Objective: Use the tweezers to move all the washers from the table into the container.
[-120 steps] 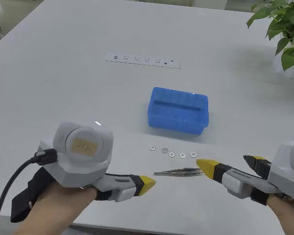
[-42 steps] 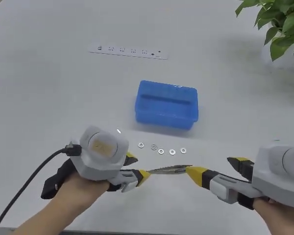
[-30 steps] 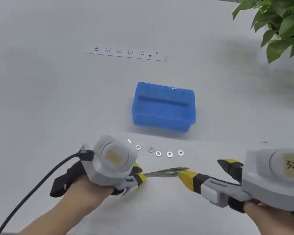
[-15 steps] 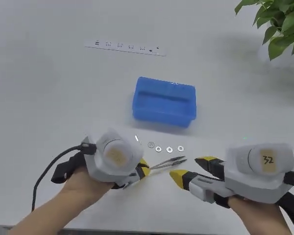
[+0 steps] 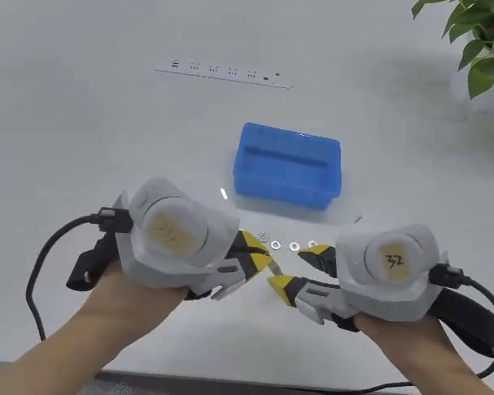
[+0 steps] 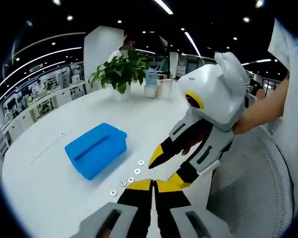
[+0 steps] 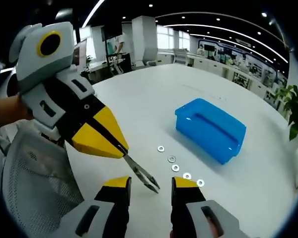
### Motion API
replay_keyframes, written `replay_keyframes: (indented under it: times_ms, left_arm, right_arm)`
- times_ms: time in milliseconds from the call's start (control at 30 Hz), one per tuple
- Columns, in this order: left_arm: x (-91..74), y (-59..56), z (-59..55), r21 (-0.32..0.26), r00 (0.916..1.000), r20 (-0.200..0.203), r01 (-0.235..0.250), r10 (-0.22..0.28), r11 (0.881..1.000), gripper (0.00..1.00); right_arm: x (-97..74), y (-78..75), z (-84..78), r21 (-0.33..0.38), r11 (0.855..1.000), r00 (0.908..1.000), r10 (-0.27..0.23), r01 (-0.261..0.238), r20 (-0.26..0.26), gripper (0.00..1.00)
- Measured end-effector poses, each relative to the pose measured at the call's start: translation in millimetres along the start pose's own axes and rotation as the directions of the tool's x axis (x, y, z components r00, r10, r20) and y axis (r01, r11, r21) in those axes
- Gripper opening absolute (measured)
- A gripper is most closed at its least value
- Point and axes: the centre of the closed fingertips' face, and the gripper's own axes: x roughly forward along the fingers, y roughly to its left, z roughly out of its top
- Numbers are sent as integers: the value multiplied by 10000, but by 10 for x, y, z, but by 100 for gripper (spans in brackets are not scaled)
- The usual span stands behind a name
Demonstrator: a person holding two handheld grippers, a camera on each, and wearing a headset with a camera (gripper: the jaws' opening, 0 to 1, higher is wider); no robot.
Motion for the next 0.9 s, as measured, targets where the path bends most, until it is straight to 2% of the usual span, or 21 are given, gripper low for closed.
replay_keyframes:
  times_ms: [67, 133, 200, 267, 467, 600, 767, 900]
  left_arm:
    - [-22, -6, 40, 112, 10000, 60, 31, -32, 9999, 0]
    - [-47, 1, 76, 330, 9999, 106, -25, 21, 9995, 0]
    - [-71, 42, 93, 749, 9998, 76, -198, 193, 9970, 0]
    - [-105, 89, 118, 915, 9996, 91, -289, 282, 9954, 0]
    - [-171, 248, 175, 1200, 9991, 174, -411, 393, 9919, 0]
    - [-155, 406, 164, 1354, 9981, 109, -608, 599, 9889, 0]
    - [-97, 515, 108, 1363, 9971, -59, -744, 759, 9879, 0]
    - [-57, 549, 63, 1503, 9963, -247, -783, 829, 9855, 0]
  right_arm:
    - [46, 76, 41, -49, 9997, 9997, 253, -253, 71, 26]
    - [81, 95, 82, -392, 9990, 9998, 197, -192, 100, 20]
    - [95, 117, 149, -559, 9982, 9994, 245, -231, 246, 13]
    - [114, 139, 234, -832, 9956, 9979, 465, -425, 460, 6]
    - [158, 61, 394, -1209, 9920, 9961, 467, -373, 754, 6]
    - [274, -57, 494, -1175, 9923, 9952, 500, -399, 846, 7]
    - [389, -97, 500, -810, 9954, 9948, 584, -516, 836, 7]
    - [467, -111, 487, -537, 9971, 9947, 591, -547, 844, 7]
